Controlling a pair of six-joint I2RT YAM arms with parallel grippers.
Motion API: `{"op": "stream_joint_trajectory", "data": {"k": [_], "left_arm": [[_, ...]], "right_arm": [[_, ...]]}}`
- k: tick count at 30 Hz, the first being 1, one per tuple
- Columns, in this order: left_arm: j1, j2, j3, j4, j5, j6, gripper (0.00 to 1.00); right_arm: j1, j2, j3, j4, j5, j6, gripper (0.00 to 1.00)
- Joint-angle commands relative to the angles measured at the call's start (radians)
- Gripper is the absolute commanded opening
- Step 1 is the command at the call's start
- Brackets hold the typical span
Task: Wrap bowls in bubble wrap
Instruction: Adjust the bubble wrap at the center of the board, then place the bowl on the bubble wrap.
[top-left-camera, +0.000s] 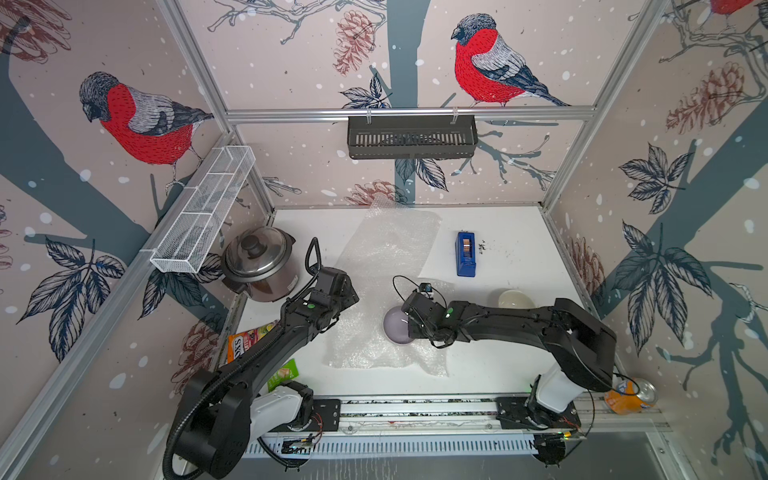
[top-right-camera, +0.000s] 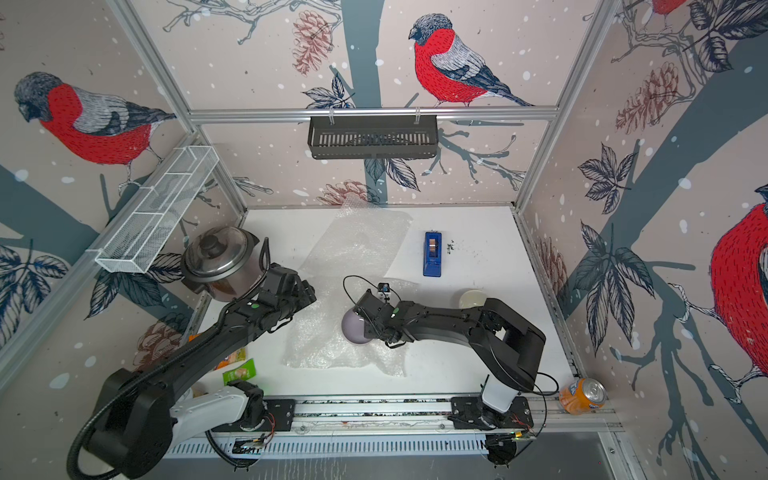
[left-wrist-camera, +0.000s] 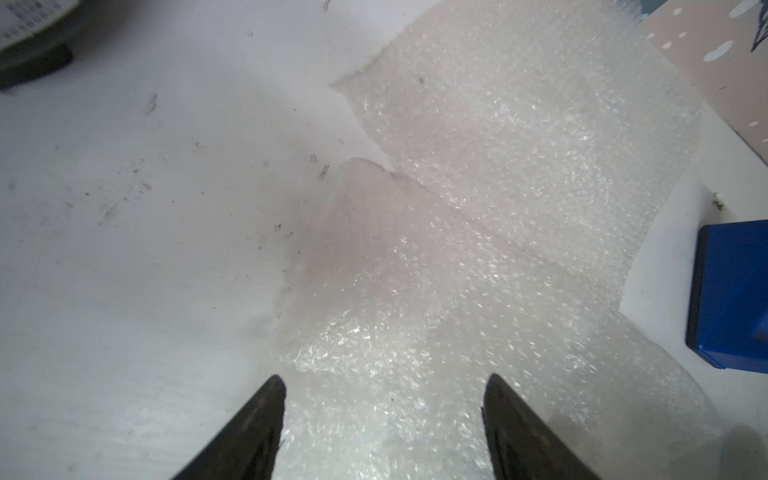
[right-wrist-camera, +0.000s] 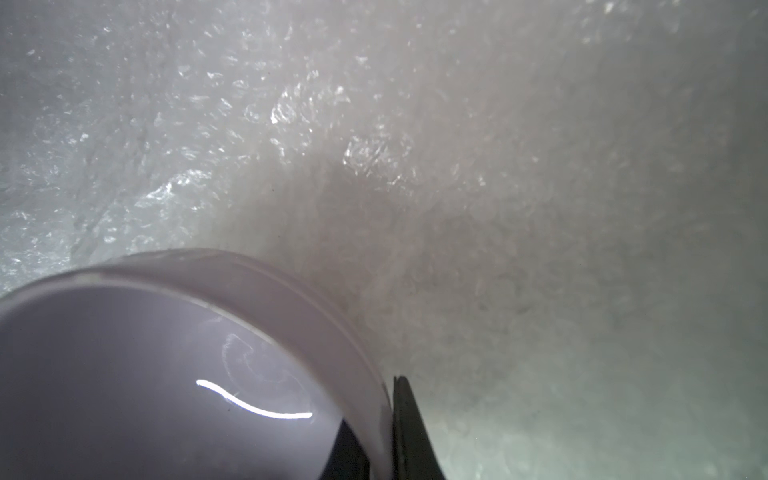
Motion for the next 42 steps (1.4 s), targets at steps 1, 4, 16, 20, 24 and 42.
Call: {"op": "stream_joint_trajectory", "data": {"k": [1, 4, 16, 20, 24, 42], "left_arm": [[0.005, 0.03, -0.012, 0.036, 0.012, -0.022, 0.74], [0.025, 0.015, -0.05, 0.068, 0.026, -0.049, 0.76], [0.061, 0.105, 0.032, 0.123, 0.161, -0.067, 0.69], [0.061, 0.102, 0.031, 0.106, 0.208, -0.051, 0.64], [0.056, 0.082, -0.007, 0.112, 0.247, -0.041, 0.62], [-0.013, 0.029, -0.012, 0.122, 0.302, 0.008, 0.6]], "right_arm": [[-0.012, -0.011, 0.084, -0.269, 0.092, -0.007, 0.01], [-0.022, -0.039, 0.177, -0.346, 0.125, -0.027, 0.01], [-0.031, 0.064, 0.229, -0.254, -0.035, -0.082, 0.01], [-0.07, 0.093, 0.232, -0.217, -0.052, -0.102, 0.01], [-0.078, 0.081, 0.252, -0.228, -0.052, -0.119, 0.01], [-0.082, 0.1, 0.281, -0.273, -0.01, -0.126, 1.0]]}}
